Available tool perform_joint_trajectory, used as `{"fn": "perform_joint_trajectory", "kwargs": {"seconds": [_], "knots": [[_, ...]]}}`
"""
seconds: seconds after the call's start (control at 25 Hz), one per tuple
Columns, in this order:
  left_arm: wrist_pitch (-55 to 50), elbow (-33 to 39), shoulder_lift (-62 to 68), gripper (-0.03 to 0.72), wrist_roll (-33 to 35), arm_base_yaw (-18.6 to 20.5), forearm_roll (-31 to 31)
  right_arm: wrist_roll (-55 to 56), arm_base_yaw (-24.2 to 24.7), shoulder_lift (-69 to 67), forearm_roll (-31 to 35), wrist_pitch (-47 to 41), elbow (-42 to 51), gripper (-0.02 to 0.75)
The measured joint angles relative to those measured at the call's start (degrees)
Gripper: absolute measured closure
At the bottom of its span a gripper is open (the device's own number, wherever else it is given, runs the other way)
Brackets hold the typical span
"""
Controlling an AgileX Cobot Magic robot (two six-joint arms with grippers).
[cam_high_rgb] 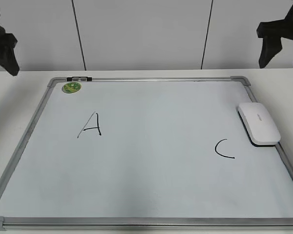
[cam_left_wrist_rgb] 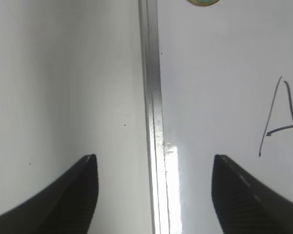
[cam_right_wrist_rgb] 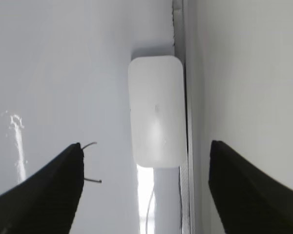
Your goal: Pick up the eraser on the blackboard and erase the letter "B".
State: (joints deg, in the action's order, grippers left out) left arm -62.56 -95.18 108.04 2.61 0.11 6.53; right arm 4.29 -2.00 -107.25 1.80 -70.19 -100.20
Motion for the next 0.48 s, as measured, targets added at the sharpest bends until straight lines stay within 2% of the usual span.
{"fn": "perform_joint_trajectory", "kwargs": {"seconds": [0.12,0.24,0.48], "knots": [[0.52,1.11,-4.00,0.156,-0.74,-1.25,-1.02,1.86,-3.09,6.12,-2.57,0.83,6.92,0.148],[2.63,5.49,-8.73,0.156,-0.96,-2.29,-1.51,5.37,-5.97,12.88,-6.59,5.60,16.06,0.149],[10.93,21.99,-21.36,0.156,-1.09,-3.75,-2.42,9.44,-7.68,25.10,-7.95,16.75,32.37,0.150]]}}
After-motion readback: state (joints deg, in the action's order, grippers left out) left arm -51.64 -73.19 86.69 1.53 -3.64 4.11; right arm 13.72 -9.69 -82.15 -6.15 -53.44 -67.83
